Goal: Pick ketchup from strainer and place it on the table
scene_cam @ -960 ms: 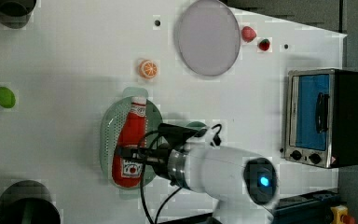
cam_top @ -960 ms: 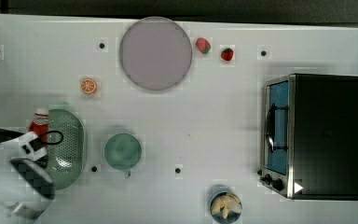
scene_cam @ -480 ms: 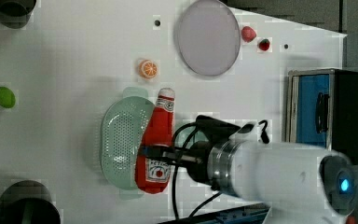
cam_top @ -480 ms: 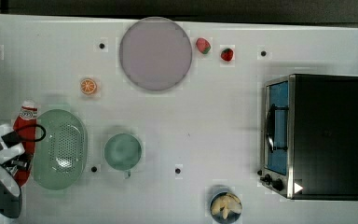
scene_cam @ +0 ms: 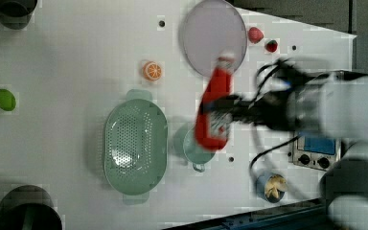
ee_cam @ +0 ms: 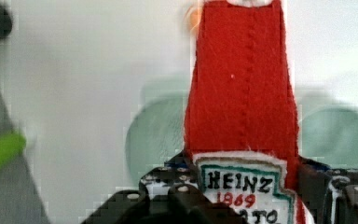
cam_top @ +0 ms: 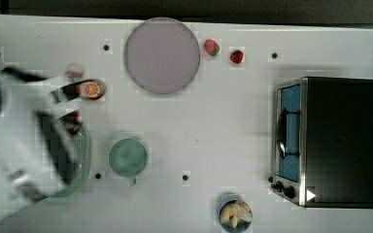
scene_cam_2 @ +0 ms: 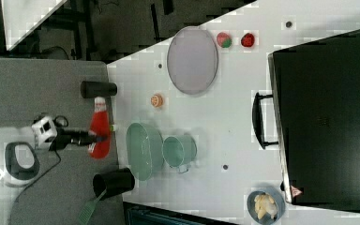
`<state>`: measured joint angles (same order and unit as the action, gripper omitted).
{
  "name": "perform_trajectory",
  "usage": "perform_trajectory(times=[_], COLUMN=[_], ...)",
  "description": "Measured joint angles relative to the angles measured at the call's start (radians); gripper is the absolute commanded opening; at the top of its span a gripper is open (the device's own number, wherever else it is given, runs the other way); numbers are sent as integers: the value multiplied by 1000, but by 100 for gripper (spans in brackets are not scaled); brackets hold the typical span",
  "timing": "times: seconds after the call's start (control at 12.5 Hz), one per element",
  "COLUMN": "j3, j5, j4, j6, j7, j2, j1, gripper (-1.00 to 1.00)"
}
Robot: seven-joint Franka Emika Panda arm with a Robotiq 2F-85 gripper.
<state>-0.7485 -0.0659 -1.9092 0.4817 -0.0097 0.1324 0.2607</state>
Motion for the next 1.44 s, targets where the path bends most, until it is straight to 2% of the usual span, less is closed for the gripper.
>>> perform_trajectory(times=[0.32, 0.64, 0.88, 1.12, 1.44], j3=[211, 392, 447, 452, 418], j5=[6, 10, 20, 20, 23], j4=[20, -21, -103, -228, -362], j6=[8, 9, 18, 36, 244], j7=[-61, -106, -118, -125, -125], j2=[2, 7, 4, 11, 69], j1=[93, 146, 163, 158, 138], gripper=[21, 21, 21, 21, 21])
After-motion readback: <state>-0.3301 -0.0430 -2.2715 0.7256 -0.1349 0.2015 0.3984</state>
